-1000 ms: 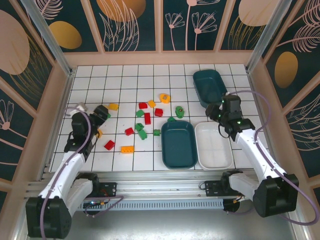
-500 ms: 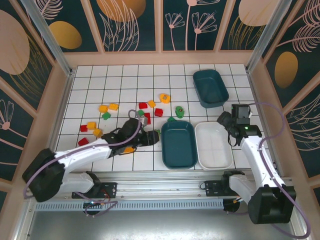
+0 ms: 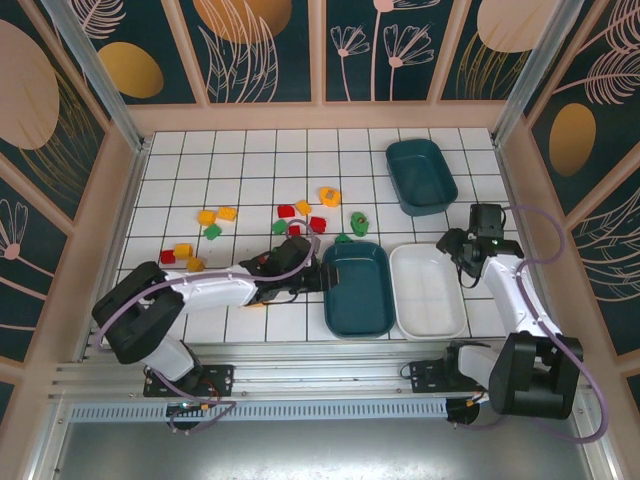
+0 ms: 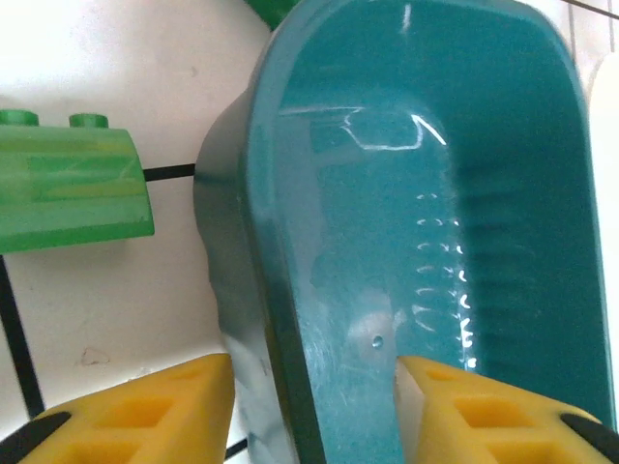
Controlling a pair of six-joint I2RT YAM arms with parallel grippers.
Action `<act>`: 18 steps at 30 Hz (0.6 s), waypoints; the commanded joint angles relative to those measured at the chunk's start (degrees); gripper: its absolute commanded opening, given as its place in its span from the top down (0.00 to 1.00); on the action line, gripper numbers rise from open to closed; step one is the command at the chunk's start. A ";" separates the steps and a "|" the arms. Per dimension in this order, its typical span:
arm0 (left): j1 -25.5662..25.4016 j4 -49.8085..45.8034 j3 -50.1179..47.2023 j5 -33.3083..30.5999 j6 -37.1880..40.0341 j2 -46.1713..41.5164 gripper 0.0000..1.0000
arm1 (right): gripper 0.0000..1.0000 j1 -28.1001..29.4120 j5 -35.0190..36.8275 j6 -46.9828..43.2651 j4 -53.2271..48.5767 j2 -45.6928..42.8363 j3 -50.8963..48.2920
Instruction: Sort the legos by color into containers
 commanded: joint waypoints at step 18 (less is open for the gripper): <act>2.79 -25.38 26.59 -14.36 18.35 -3.40 1.00 | 0.36 -0.74 -1.72 -3.55 4.10 -0.44 1.65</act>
